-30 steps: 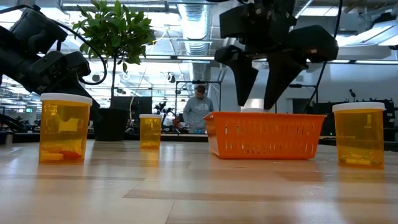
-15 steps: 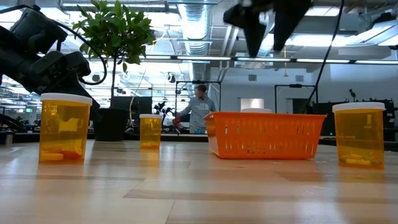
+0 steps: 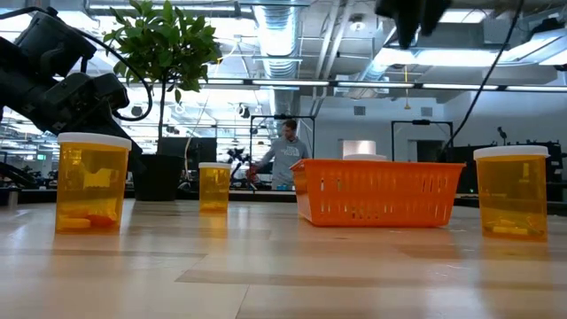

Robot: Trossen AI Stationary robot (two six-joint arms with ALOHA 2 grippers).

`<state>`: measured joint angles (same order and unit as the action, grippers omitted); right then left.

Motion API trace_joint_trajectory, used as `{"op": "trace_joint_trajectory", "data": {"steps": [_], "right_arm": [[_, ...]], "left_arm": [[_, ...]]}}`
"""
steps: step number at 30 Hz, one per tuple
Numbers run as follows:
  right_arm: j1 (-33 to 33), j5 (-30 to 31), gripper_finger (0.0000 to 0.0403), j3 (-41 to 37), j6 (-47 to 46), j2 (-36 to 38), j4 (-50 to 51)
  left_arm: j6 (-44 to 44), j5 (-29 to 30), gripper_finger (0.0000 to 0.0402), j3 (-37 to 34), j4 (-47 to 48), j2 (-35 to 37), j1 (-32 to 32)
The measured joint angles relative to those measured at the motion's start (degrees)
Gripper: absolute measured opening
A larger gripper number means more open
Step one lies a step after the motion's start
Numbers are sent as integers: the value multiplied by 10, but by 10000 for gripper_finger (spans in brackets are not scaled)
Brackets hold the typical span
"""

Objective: Pick and place pill bottles into a basket
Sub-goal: Put the orange pill bottle into the orange bin

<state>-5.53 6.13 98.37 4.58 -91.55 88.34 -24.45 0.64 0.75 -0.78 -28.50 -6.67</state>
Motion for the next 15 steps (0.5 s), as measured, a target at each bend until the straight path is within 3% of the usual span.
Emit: {"op": "trace_joint_trajectory", "data": {"steps": [9,15], "right_arm": [[74,33,240,-237,82,112,-174],[112,34,240,-316,152,126,-249]], "left_arm": [[0,0,245,0,0,0,0],[0,0,245,0,0,0,0]]}}
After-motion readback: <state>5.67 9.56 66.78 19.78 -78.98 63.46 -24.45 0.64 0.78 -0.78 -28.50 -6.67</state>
